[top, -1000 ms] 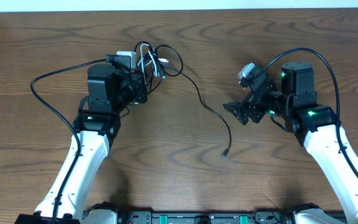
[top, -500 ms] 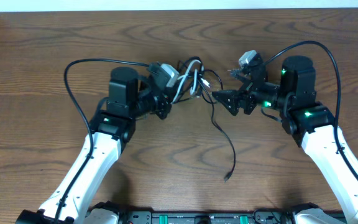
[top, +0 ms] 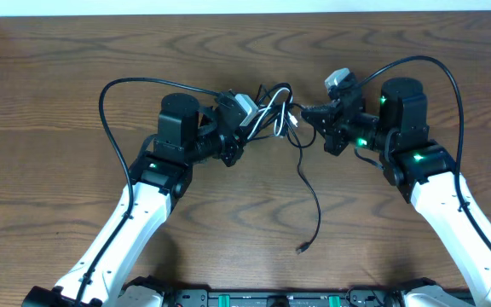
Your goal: Untangle cables
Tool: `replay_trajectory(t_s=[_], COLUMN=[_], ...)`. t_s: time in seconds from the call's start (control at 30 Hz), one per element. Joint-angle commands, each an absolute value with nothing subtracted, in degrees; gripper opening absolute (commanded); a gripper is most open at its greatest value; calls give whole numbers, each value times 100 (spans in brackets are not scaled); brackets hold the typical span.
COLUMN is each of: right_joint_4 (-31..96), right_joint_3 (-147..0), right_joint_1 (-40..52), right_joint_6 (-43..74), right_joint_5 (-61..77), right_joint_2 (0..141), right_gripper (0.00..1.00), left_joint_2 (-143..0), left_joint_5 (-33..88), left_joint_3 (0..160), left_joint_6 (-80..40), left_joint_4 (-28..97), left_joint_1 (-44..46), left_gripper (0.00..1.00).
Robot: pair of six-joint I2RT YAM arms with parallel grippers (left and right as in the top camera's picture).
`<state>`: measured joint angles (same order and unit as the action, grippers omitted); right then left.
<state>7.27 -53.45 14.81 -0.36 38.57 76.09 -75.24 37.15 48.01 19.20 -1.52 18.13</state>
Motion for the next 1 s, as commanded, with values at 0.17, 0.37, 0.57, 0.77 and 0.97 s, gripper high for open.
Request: replay_trajectory(t_s=[0.17, 0.37, 0.57, 0.77, 0.97], right_joint_4=[-794, -690, 1435, 2178, 2189], right_joint_3=[-5347, -5345, -5345, -5345, -5345], right_joint_1=[1066, 967, 967, 969, 985], right_joint_6=[202, 204, 213, 213, 215], right_joint_5=[5142, 5085, 2670, 1699, 1778], right_joint_2=[6879, 6643, 6650, 6657, 6670], right_gripper=[1, 1, 1, 24, 78], left_joint_2=[-7485, -7485, -7485, -7485, -7485], left_joint_5=[2626, 2628, 2628, 2628, 2630], left_joint_3=[4856, 4856, 4856, 4856, 4856], left_joint_6=[1925, 1925, 1925, 1922, 1815], left_joint_4=[451, 486, 489, 473, 403], left_joint_1=[1809, 1809, 1809, 1809, 1809], left_gripper=[8, 8, 8, 8, 8])
